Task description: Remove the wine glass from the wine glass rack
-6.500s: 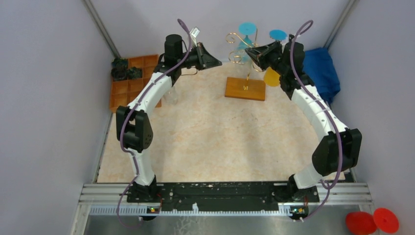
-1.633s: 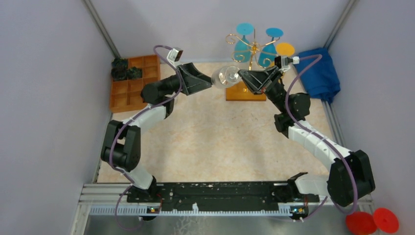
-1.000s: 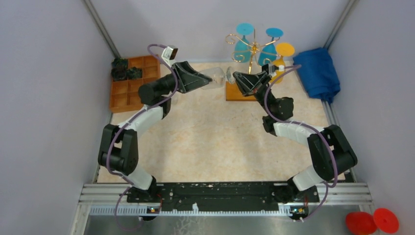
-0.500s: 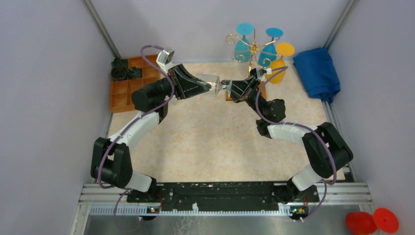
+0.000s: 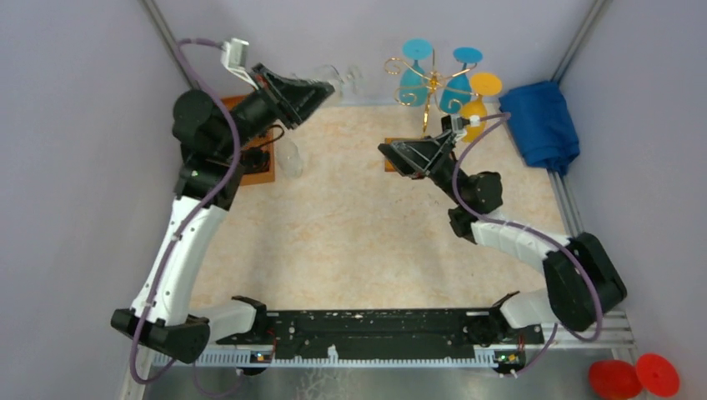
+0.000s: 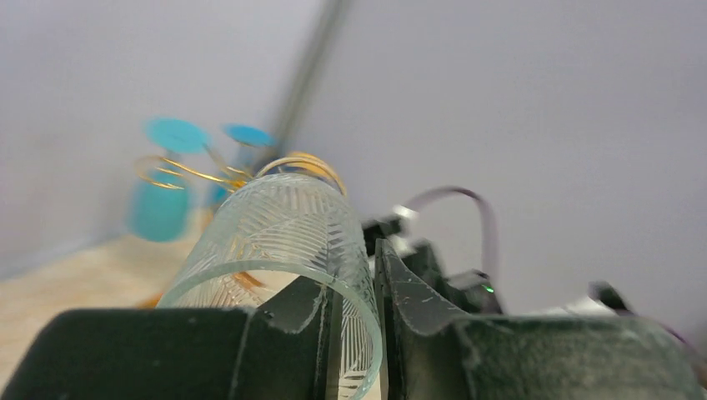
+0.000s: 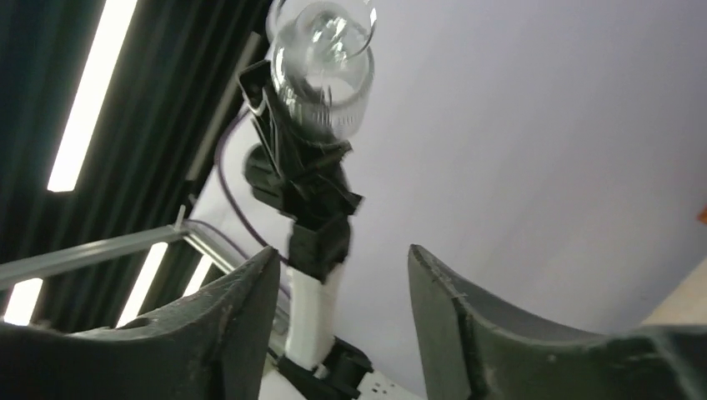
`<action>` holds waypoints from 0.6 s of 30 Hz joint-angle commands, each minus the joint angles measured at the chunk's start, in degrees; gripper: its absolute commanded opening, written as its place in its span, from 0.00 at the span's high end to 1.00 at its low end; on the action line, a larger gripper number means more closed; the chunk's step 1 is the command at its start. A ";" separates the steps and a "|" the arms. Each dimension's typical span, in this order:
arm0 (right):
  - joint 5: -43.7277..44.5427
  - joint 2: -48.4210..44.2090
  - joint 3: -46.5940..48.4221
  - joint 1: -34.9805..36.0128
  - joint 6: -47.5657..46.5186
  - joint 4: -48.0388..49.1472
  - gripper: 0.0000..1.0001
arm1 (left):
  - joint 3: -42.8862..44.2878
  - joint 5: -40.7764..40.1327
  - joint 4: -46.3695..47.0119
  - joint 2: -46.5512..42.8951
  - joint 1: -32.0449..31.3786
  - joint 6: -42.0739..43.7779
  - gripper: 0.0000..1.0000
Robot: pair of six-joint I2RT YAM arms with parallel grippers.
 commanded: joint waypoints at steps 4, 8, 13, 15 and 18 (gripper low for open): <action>0.52 -20.81 6.64 -0.23 -34.82 -48.73 0.37 | 29.01 -36.00 -51.60 10.86 0.11 22.84 1.00; 8.49 -27.30 17.15 -0.17 -49.85 -75.55 0.37 | 39.29 -39.99 -63.88 22.45 -0.15 25.42 1.00; 22.17 -31.39 25.50 -0.19 -58.39 -94.42 0.38 | 44.66 -42.90 -71.12 32.01 -1.90 27.00 1.00; 27.15 -32.18 27.42 -0.22 -60.73 -98.83 0.38 | 46.73 -43.29 -73.58 36.29 -2.75 27.88 1.00; 29.59 -32.62 28.41 -0.15 -63.52 -100.12 0.37 | 48.96 -42.91 -76.63 41.25 -3.56 29.03 1.00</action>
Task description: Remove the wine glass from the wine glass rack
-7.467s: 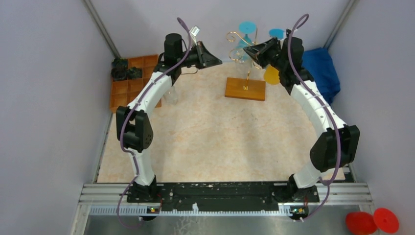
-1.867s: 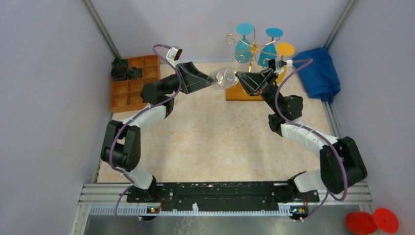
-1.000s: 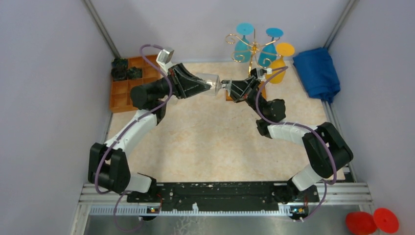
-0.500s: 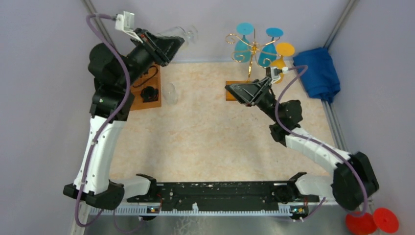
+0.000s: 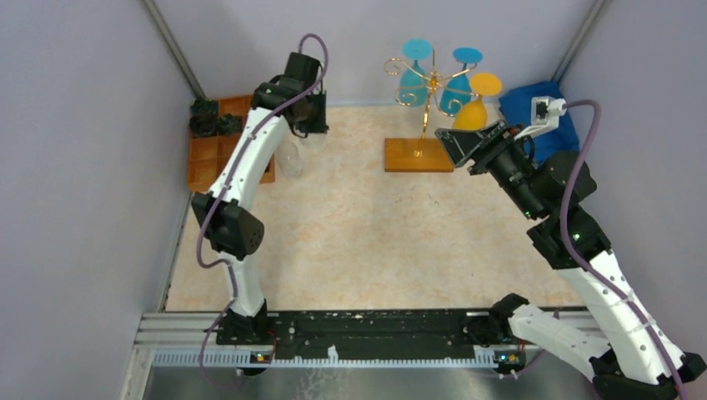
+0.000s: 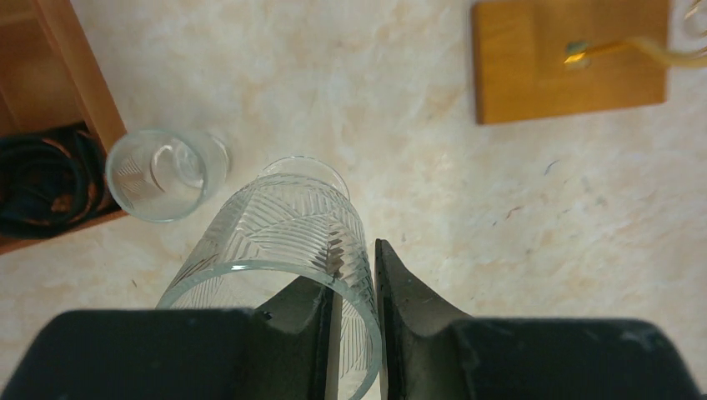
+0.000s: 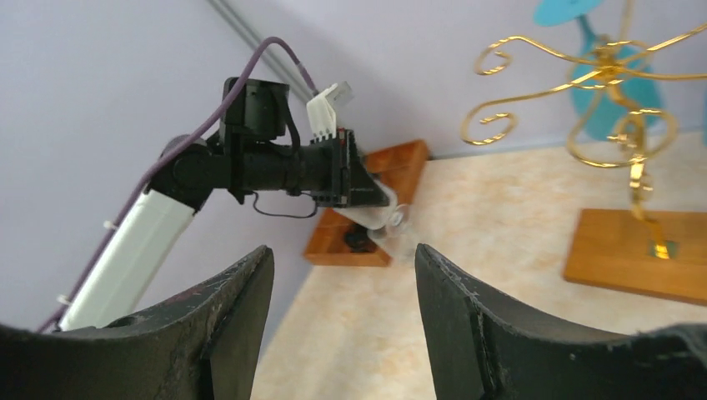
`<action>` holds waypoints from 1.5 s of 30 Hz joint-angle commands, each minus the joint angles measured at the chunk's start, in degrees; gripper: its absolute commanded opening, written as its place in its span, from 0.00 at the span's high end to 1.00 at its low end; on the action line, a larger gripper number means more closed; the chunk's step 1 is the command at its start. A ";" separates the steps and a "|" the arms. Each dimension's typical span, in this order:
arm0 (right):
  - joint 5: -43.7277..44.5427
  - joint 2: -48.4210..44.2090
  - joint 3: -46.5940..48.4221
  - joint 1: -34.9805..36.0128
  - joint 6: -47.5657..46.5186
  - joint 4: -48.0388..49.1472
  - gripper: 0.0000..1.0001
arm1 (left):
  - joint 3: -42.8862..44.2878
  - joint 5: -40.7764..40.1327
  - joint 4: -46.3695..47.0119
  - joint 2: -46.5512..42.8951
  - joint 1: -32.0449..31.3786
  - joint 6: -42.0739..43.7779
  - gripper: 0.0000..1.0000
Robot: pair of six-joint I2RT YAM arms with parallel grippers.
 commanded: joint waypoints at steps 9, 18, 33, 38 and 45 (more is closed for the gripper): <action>9.61 0.92 1.21 -0.02 -9.48 -10.76 0.38 | 6.50 0.04 -5.99 11.44 -1.56 4.18 1.00; 9.36 2.07 -1.04 -0.09 -8.75 -7.84 0.46 | 5.11 3.42 -0.09 20.28 1.45 2.48 1.00; 11.11 2.16 -2.93 -0.10 -9.34 -5.37 0.40 | -0.27 3.44 3.22 23.10 4.56 1.89 1.00; 10.92 1.49 -3.97 -0.15 -8.42 -4.02 0.40 | -1.78 4.77 3.38 23.39 4.42 2.07 0.90; 9.35 2.25 -3.62 -0.12 -8.54 -3.60 0.33 | -1.85 7.35 3.48 22.64 4.25 1.89 0.72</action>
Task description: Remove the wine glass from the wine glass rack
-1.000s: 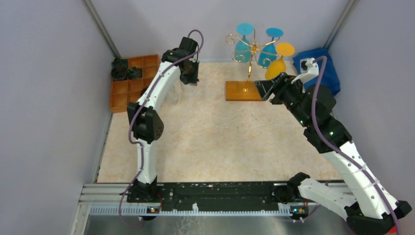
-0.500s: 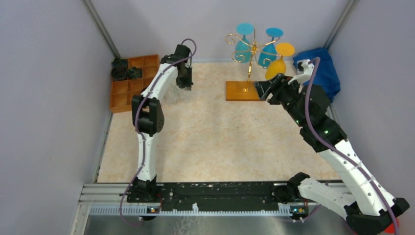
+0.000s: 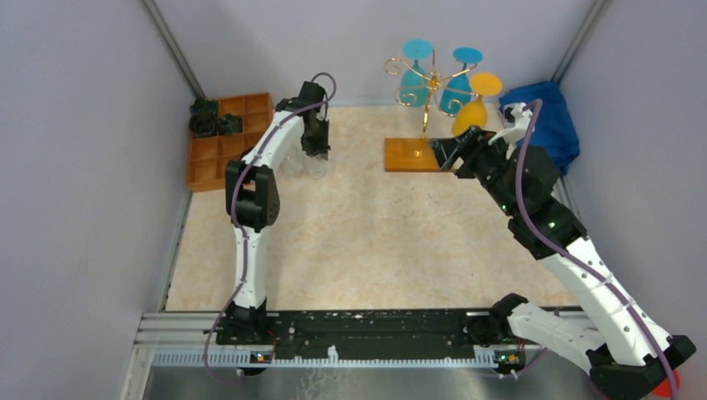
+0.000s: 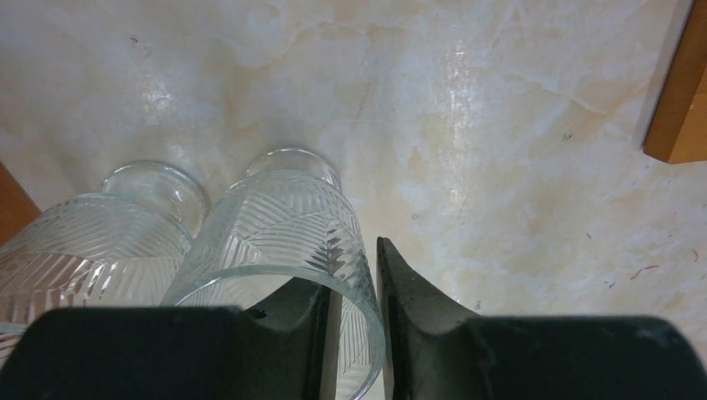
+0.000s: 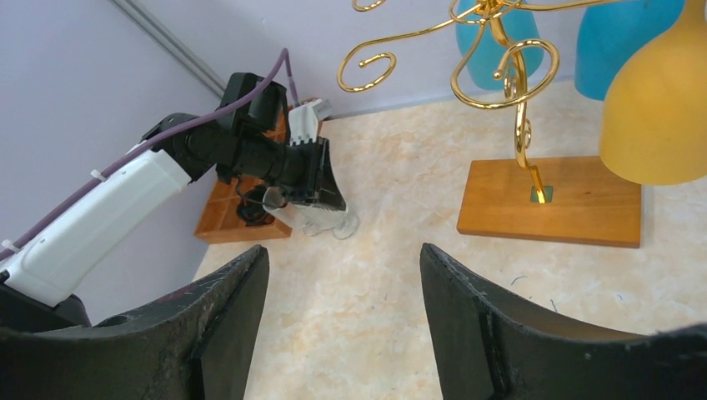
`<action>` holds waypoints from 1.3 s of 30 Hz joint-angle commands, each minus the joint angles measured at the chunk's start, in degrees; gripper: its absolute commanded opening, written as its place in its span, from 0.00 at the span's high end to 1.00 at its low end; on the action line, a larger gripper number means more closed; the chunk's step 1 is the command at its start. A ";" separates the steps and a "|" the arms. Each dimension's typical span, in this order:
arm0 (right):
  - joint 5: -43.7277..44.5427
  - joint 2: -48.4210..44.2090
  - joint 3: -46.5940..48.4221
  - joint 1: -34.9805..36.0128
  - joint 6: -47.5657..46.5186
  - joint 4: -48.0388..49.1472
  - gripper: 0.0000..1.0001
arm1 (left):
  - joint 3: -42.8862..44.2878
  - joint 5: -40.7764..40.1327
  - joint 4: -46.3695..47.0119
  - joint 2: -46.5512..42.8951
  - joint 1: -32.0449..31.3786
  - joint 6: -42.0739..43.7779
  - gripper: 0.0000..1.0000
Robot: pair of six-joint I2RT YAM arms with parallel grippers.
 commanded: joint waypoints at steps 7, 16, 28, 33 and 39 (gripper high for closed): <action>-2.00 0.41 -0.27 -0.04 0.18 3.88 0.27 | 1.04 2.60 0.11 -3.19 -0.73 0.23 0.63; -1.87 2.92 3.95 -0.14 -0.73 2.57 0.31 | 4.68 0.09 -0.88 -10.87 -1.00 -0.33 0.64; 11.33 26.32 37.13 -0.16 -15.00 -10.39 0.38 | -17.40 33.35 40.00 -38.32 -0.98 -8.19 0.59; 17.22 36.59 46.28 -0.79 -19.09 -11.56 0.39 | -37.60 45.98 70.70 -48.29 -1.05 -22.94 0.57; 14.92 48.78 56.61 -4.43 -17.86 -16.59 0.48 | -41.88 46.26 71.07 -49.63 -1.09 -25.09 0.60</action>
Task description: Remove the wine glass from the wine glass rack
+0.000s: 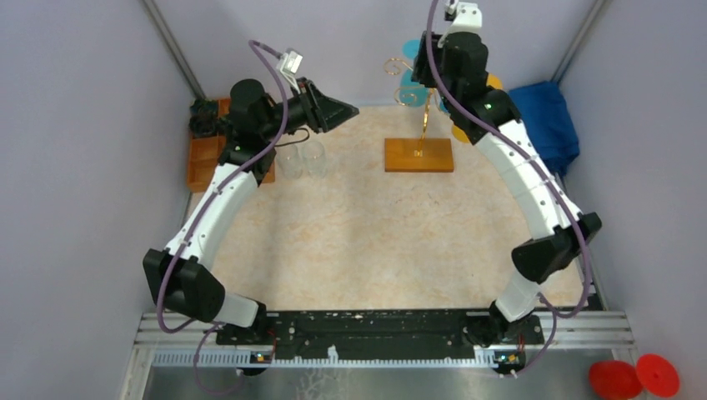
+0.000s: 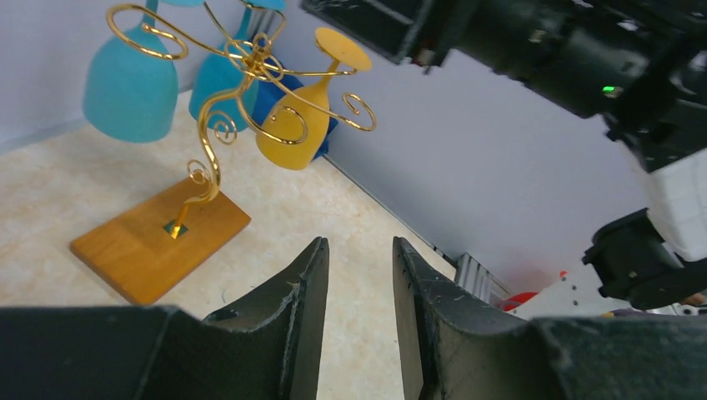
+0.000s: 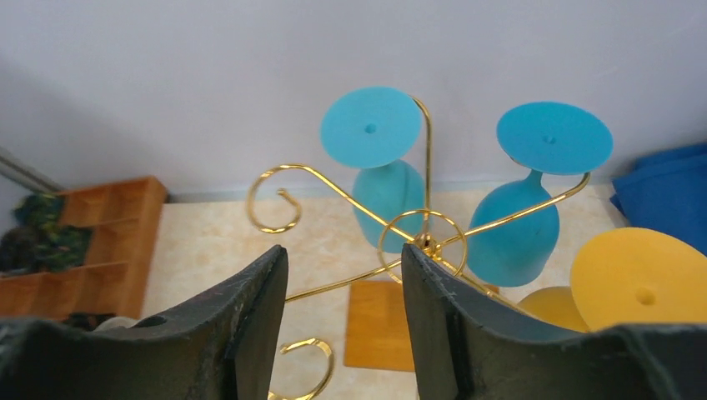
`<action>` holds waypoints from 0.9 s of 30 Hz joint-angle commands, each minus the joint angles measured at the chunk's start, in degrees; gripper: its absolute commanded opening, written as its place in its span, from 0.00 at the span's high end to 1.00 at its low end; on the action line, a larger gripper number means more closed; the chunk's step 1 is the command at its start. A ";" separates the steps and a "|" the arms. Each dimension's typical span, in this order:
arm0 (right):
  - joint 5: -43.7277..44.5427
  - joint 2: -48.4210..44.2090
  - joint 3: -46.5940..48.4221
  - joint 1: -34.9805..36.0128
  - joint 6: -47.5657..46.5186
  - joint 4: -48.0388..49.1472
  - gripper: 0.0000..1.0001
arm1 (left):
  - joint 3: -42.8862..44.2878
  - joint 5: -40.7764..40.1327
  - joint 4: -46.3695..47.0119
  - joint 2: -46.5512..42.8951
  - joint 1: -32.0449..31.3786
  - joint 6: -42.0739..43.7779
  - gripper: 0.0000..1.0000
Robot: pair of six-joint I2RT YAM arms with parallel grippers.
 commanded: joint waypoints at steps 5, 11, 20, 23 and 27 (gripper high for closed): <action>0.43 7.99 5.47 -4.43 0.62 -4.74 0.50 | -1.93 2.37 4.33 -0.34 0.05 -1.77 0.62; -0.42 8.97 3.06 -5.45 1.26 -3.18 0.50 | -2.54 2.24 4.14 -0.27 0.03 -1.16 0.63; -1.18 12.16 4.35 -6.75 1.87 -2.69 0.51 | -3.52 2.83 4.15 -0.30 0.07 -0.75 0.64; -1.03 12.65 3.82 -6.88 1.88 -1.91 0.66 | -3.92 2.71 4.12 -0.45 0.03 -0.44 0.64; -0.82 12.77 3.11 -6.89 1.82 -1.80 0.79 | -4.31 3.07 3.89 -0.38 0.02 -0.27 0.65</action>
